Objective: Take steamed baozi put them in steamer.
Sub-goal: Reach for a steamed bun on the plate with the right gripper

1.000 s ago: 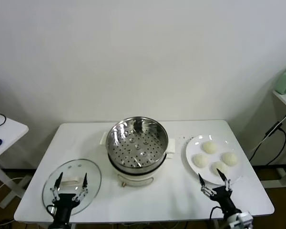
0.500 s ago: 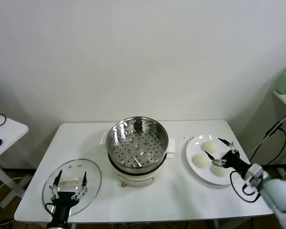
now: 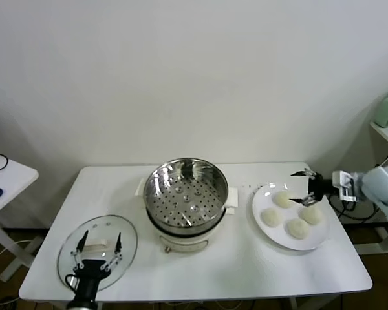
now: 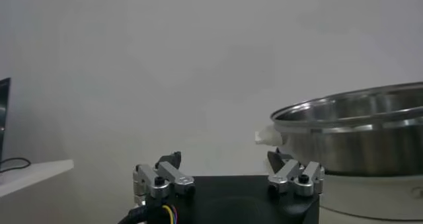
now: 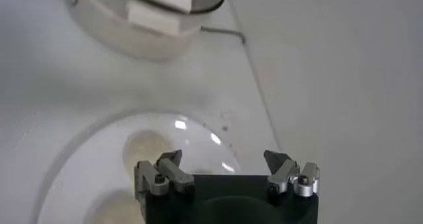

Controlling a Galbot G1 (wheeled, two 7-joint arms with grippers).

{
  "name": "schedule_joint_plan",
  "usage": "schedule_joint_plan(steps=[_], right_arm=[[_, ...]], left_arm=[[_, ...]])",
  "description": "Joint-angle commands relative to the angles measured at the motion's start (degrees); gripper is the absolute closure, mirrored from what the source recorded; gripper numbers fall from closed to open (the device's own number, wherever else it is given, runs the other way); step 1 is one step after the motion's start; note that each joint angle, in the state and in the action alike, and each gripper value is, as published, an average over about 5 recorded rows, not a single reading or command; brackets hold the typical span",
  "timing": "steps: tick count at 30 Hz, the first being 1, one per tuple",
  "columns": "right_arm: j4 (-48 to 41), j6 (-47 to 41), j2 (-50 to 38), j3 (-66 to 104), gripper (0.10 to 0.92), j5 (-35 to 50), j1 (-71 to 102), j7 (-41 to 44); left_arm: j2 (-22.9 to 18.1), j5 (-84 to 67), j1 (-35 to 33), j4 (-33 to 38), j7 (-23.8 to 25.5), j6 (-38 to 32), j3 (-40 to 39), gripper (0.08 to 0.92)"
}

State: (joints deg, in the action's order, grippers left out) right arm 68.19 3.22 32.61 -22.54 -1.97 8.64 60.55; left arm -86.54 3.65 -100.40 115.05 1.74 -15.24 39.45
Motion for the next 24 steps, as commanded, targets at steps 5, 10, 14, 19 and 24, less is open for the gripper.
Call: schedule_joint_plan(steps=[5, 10, 14, 19, 24], right_arm=[[-22.98, 4.47, 12.67, -28.91, 0.203, -10.36, -27.4, 10.9], [-28.99, 4.59, 20.03, -28.17, 0.203, -11.97, -24.04, 10.33], [-30.72, 4.54, 23.11, -27.87, 0.203, -12.71, -20.48, 9.67], [-31.89, 4.49, 24.59, -26.79, 0.203, -13.51, -17.57, 9.18], [-33.31, 4.86, 24.89, -22.8, 0.203, -16.15, -15.11, 8.9]], left_arm=[[0.09, -0.06, 0.75, -0.18, -0.24, 1.63, 0.27, 0.177], [0.17, -0.18, 1.12, -0.32, -0.2, 1.93, 0.52, 0.177], [0.49, -1.03, 1.05, -0.36, -0.29, 2.12, 1.0, 0.177], [0.99, -1.47, 0.86, -0.56, -0.31, 2.18, 1.44, 0.177], [0.81, -1.47, 0.95, -0.62, -0.32, 2.29, 1.32, 0.177]])
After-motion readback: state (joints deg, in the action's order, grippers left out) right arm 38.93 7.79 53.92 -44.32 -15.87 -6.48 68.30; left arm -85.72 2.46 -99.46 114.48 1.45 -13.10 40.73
